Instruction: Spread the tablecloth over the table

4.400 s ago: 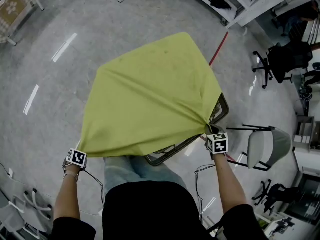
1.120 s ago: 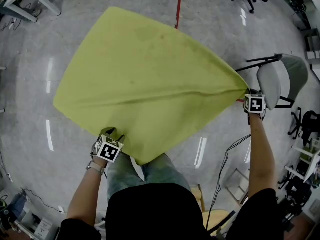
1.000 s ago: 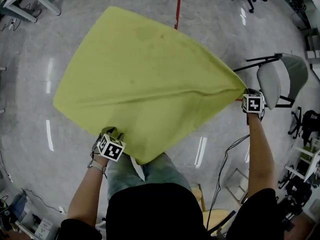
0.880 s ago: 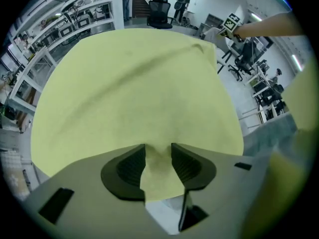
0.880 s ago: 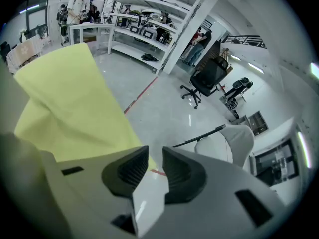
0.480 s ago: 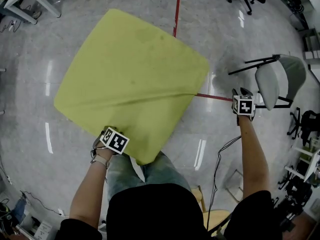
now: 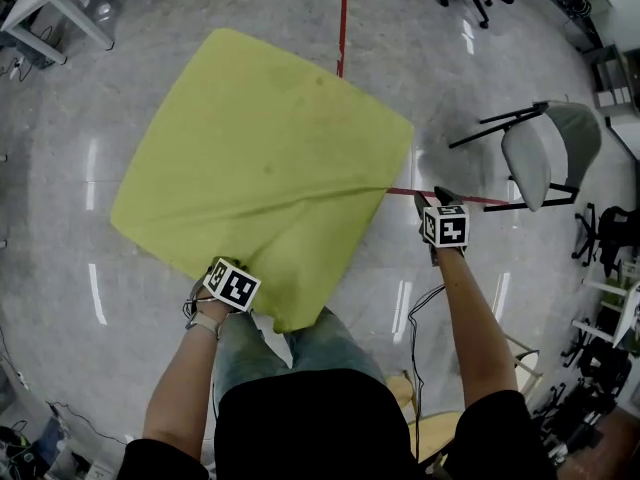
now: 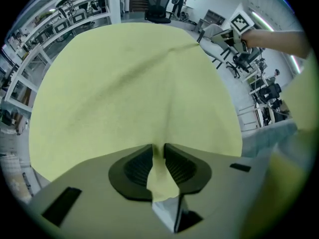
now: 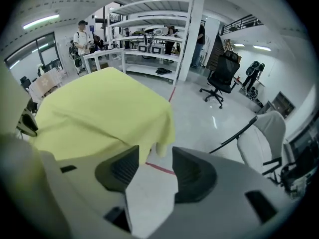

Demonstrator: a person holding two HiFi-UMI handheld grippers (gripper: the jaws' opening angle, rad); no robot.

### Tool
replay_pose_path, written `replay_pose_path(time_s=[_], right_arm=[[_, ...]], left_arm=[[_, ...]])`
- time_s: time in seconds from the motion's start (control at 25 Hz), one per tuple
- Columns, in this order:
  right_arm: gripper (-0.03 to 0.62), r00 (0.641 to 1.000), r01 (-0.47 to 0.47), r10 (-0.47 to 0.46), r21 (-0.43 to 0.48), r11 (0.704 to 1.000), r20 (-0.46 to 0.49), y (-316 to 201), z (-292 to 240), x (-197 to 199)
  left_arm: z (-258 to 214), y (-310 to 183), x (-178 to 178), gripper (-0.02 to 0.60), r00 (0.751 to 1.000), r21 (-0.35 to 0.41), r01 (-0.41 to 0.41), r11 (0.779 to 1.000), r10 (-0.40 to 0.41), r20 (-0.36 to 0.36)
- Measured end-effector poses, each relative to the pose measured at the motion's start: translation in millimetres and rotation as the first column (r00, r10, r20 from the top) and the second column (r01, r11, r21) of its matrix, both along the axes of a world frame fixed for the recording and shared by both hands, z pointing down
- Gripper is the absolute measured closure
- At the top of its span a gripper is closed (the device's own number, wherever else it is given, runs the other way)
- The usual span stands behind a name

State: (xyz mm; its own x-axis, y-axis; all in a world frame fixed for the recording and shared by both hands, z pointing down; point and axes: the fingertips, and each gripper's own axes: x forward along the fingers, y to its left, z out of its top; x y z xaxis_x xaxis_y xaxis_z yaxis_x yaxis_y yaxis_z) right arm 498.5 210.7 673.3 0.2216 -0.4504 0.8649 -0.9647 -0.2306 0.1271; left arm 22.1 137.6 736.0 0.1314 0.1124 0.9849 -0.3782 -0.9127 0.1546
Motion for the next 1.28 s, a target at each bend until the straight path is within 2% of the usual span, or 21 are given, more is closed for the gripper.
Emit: replay_pose_path(time_s=[0.2,0.4,0.6,0.76,0.88,1.0,1.08,1.28], right_arm=[[0.395,0.997,-0.027,0.026,0.012,1.000,0.066,2,7,-63],[0.395,0.990,-0.056,0.053,0.022,0.998,0.133,5,16,-145],[0.395,0.983,-0.053,0.052,0.001,0.999,0.174,21,23,-222],[0.395,0.969,-0.120,0.118,0.000,0.993,0.216,37,30,-265],[0.395,0.955,-0.180,0.174,0.004,0.984,0.240,47,33,-294],[0.395,0.945,-0.220,0.213,0.000,0.976,0.250,50,32,-323],[0.395,0.939,-0.238,0.231,-0.002,0.971,0.256,52,33,-337],[0.433,0.935,-0.234,0.230,-0.018,0.972,0.271,60,40,-373]], left_arm=[[1,-9,-2,0.546,0.999,-0.071,0.039,0.997,-0.041,-0.023],[2,-11,-9,0.548,0.998,-0.069,-0.064,0.996,0.062,-0.022],[0,-9,-8,0.546,0.985,-0.028,-0.153,0.988,0.150,-0.091],[1,-6,-3,0.545,0.970,-0.011,-0.206,0.978,0.202,-0.137],[-1,2,-3,0.508,0.954,-0.027,-0.257,0.966,0.249,-0.169],[-6,8,-8,0.421,0.923,-0.054,-0.347,0.936,0.330,-0.197],[-7,7,-15,0.389,0.906,-0.059,-0.391,0.918,0.373,-0.199],[-4,-24,-45,0.380,0.900,0.020,-0.396,0.918,0.392,-0.191]])
